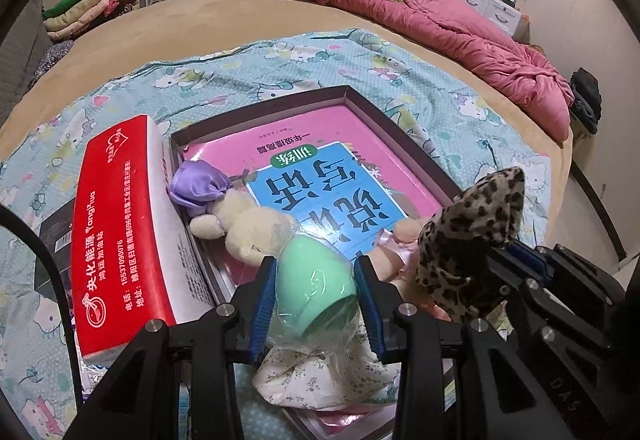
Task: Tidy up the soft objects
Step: 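Lower the ball into the tray and open the left tool while the right tool releases the scarf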
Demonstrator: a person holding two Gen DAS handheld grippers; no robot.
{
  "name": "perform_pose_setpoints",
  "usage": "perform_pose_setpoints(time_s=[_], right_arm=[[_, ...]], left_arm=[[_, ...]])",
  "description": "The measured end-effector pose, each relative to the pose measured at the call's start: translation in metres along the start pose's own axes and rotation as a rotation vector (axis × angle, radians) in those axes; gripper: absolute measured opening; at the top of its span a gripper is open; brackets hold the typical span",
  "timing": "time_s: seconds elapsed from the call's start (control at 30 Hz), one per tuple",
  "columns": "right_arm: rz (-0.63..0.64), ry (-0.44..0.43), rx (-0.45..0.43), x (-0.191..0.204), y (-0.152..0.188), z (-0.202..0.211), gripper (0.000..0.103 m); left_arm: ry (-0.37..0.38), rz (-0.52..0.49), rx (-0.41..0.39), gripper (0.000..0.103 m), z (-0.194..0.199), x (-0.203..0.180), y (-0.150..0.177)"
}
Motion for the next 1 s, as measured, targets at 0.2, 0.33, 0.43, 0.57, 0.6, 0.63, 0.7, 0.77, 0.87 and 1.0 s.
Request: perform_pose_setpoints(time_s=[0.2,0.33,0.43,0.57,0.6,0.63,0.7,0.77,0.87,1.0], right_arm=[[-0.007,-0.008,0.008,-0.004,0.001,-0.008,0.02],[-0.013,-0.019,0.011,-0.003,0.003,-0.01,0.023],[-0.009,-0.021,0.005,-0.002,0.002,-0.011,0.03],[-0.014,-0.03,0.003,-0.002,0.001,-0.012,0.033],[-0.019,-0.032,0.002,-0.003,0.001,-0.012,0.033],[-0.022,-0.034,0.001,-0.004,0.001,-0.013,0.034],[-0.03,-0.037,0.002,-0.004,0.001,-0.013,0.037],[-0.042,-0.049,0.001,-0.005,0.001,-0.013,0.043],[-0.057,-0.062,-0.001,-0.006,0.0,-0.013,0.05],[-0.073,-0.063,-0.015,-0.008,-0.001,-0.01,0.058]], left_arm=[[-0.001,-0.001,0.005,0.039,-0.002,0.0,0.0],[-0.005,-0.003,0.01,0.04,-0.004,0.001,0.001],[-0.005,0.0,0.014,0.04,-0.005,0.002,0.003],[-0.005,0.002,0.021,0.04,-0.007,0.002,0.004],[-0.006,0.002,0.023,0.04,-0.007,0.002,0.004],[-0.006,0.002,0.024,0.04,-0.007,0.002,0.004],[-0.007,0.002,0.026,0.04,-0.007,0.002,0.004],[-0.009,0.001,0.025,0.04,-0.007,0.002,0.005],[-0.011,0.005,0.027,0.04,-0.007,0.003,0.005],[-0.011,0.01,0.029,0.041,-0.007,0.004,0.005]])
Point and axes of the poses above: each gripper's, at about its wrist camera, not at the fingertips, and z roughly against the way its jaws point, x to its left, y to its underside, the point moved 7 cm from there along -z, roughly the way its jaws point, and after that the axes turned 2 degrees about -z, right-handed, at the moved point
